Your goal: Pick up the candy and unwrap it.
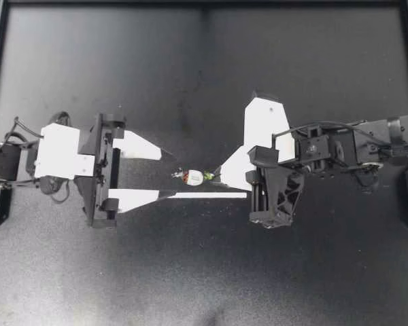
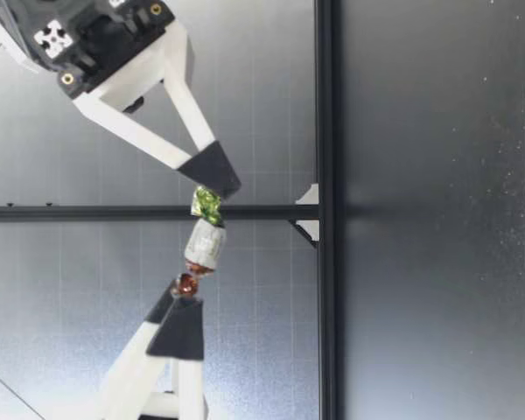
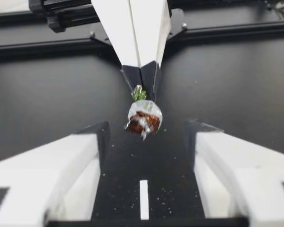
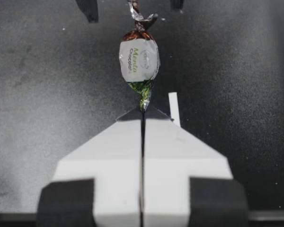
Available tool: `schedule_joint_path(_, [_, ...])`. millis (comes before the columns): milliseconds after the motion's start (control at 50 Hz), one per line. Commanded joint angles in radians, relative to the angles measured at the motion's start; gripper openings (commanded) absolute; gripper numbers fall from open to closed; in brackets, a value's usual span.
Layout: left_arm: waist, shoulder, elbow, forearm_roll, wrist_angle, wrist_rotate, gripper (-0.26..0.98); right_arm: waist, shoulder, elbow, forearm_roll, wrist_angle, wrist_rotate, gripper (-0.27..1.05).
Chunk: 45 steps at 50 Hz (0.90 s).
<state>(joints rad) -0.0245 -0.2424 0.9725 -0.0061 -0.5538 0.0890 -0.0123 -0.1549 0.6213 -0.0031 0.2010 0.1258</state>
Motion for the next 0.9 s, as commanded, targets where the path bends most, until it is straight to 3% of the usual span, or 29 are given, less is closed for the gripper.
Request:
schedule_joint_path(0, [-0.002, 0.0, -0.029, 0.002, -0.009, -0.003, 0.47, -0.006, -0.008, -0.017, -0.002, -0.012, 0.002, -0.21])
schedule_joint_path(120, [-0.002, 0.009, -0.035, -0.003, -0.009, -0.006, 0.31, -0.006, -0.006, -0.018, -0.002, -0.012, 0.002, -0.21])
schedule_joint_path(280, [0.0, 0.005, -0.028, -0.006, -0.009, -0.006, -0.01, -0.006, -0.005, -0.017, -0.002, -0.012, 0.002, -0.21])
schedule_joint_path(380, [0.0, 0.005, -0.023, -0.017, -0.009, -0.011, -0.13, -0.006, -0.008, -0.017, -0.002, -0.012, 0.002, -0.21])
schedule_joint_path(580, [0.002, -0.008, -0.008, -0.029, -0.009, -0.008, -0.15, -0.006, -0.02, -0.008, -0.002, -0.032, -0.005, -0.21])
schedule_joint_path(880, [0.002, -0.049, 0.037, -0.038, -0.061, -0.023, -0.15, -0.006, -0.1, 0.092, -0.002, -0.164, 0.006, -0.21])
